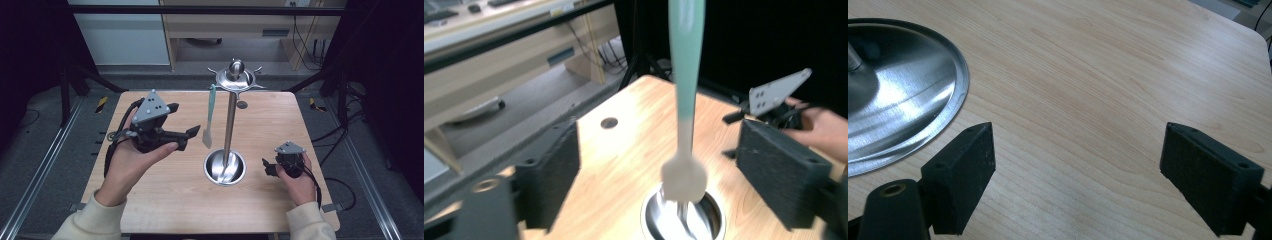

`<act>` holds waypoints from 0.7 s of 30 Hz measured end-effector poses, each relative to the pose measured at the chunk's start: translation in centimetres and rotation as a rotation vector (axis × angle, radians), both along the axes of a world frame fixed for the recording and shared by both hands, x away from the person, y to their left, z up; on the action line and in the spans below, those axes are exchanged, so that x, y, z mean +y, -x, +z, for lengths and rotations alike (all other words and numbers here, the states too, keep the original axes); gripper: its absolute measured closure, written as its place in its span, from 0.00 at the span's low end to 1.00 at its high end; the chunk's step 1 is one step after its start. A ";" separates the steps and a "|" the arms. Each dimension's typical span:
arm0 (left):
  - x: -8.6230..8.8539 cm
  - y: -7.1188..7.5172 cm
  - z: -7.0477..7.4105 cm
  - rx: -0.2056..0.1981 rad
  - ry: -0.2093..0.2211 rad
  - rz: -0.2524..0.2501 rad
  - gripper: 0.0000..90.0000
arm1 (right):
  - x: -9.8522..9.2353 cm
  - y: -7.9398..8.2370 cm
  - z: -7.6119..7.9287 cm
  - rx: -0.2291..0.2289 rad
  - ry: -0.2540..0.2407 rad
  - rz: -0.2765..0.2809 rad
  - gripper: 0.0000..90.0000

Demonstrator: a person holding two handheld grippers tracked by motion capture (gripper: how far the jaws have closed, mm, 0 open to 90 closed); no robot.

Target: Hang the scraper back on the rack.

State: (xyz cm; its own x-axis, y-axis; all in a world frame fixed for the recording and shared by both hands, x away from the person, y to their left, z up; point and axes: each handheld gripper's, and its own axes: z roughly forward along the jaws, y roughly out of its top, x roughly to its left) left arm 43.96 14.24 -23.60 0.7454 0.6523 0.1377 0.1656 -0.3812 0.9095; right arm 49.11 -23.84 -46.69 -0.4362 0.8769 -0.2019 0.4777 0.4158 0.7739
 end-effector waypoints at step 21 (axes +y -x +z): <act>0.2 1.1 -8.7 0.063 -0.127 -0.043 0.06 | 0.0 0.1 0.0 0.007 0.001 -0.012 0.16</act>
State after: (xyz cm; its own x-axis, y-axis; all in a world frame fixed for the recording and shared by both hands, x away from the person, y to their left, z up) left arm 42.83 14.42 -32.33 0.7818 0.6000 0.1695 0.2019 -0.5009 0.8416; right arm 48.98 -23.81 -46.72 -0.4271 0.8819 -0.1995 0.4884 0.4107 0.7699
